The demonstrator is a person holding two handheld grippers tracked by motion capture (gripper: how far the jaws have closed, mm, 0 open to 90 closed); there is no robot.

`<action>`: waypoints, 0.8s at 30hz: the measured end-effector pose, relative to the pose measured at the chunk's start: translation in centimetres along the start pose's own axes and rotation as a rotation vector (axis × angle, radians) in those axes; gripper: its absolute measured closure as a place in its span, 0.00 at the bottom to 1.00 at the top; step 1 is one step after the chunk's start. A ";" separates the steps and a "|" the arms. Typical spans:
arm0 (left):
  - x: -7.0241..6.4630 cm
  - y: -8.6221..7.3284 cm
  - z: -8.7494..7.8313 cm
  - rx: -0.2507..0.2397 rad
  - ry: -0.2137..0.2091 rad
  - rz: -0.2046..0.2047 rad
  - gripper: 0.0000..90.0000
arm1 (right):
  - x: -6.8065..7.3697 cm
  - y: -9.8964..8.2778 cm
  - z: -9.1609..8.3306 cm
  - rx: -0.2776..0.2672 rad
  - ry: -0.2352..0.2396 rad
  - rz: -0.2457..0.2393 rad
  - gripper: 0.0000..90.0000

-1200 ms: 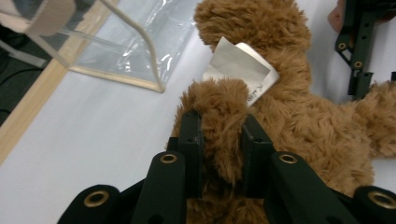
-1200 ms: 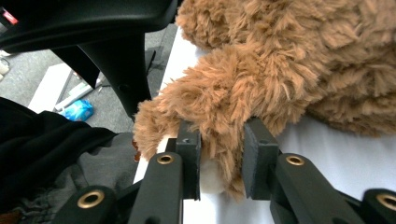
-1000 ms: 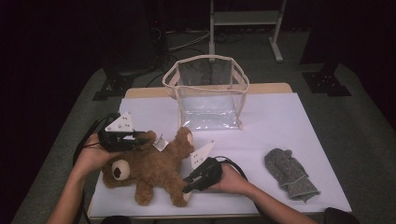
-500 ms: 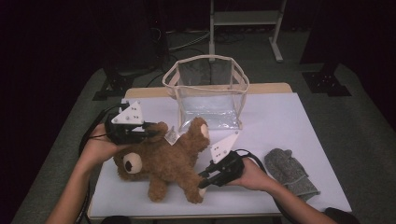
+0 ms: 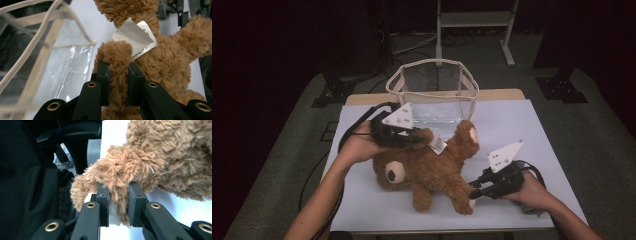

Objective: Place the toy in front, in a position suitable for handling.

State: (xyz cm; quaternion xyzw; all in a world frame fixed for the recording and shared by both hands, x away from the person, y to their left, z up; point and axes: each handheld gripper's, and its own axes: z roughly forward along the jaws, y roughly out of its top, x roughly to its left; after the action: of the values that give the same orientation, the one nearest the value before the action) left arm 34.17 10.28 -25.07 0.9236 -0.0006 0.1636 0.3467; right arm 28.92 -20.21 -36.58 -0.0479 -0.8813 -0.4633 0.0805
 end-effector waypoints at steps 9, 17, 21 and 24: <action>0.0 2.6 7.4 0.029 -0.121 0.040 0.85 | 0.4 -5.6 -3.0 0.000 -0.040 0.101 0.82; 0.1 2.8 10.8 0.030 -0.157 0.034 0.80 | -0.6 -9.4 -3.1 0.030 -0.083 0.171 0.81; 0.4 2.6 10.6 0.026 -0.148 0.023 0.71 | -0.6 -9.6 -3.1 0.037 -0.098 0.168 0.78; 0.3 2.4 9.9 0.013 -0.136 0.020 0.63 | -0.3 -9.7 -2.9 0.061 -0.105 0.175 0.65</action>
State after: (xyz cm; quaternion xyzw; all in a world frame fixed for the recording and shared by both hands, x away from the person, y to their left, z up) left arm 37.22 2.12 -30.44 0.9348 -0.0322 0.1039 0.3382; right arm 27.97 -28.10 -42.83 -0.1466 -0.8905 -0.4241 0.0760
